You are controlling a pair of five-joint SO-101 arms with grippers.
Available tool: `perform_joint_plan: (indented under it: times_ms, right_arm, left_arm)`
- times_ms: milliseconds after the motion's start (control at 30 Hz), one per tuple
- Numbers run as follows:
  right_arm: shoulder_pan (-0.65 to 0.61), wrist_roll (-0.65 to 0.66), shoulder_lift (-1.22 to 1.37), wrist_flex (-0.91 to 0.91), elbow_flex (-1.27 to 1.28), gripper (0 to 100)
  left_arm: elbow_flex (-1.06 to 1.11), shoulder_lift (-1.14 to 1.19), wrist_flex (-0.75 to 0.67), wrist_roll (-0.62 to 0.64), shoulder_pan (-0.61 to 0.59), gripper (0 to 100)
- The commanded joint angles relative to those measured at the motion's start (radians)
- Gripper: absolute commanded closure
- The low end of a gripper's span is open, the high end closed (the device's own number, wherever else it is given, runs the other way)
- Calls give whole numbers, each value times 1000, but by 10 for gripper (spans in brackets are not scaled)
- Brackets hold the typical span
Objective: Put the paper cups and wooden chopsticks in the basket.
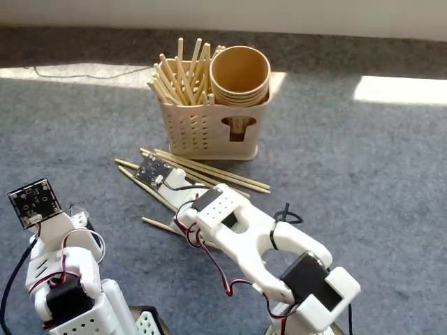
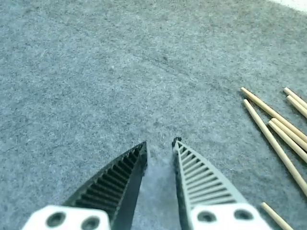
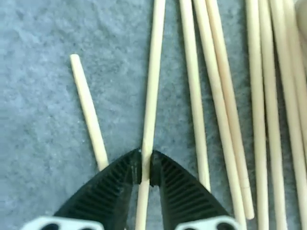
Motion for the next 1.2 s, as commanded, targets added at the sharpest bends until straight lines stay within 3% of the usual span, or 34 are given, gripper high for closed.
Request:
perform_joint_plan:
  times_ms: [0,433,700,833,1167]
  right_arm:
    - [4,11,-170,67,-7,995]
    - [28,0,-493,65,114,995]
    - [97,-160,-746,54,111,995]
    - [97,-227,-848,-50,116,995]
    - [111,-229,-889,-421,116,995]
  left_arm:
    - [-4,4,-14,3,-13,902]
    - [-4,4,-14,3,-13,902]
    - [-4,4,-14,3,-13,902]
    - [-4,4,-14,3,-13,902]
    - [13,4,-21,2,-15,902]
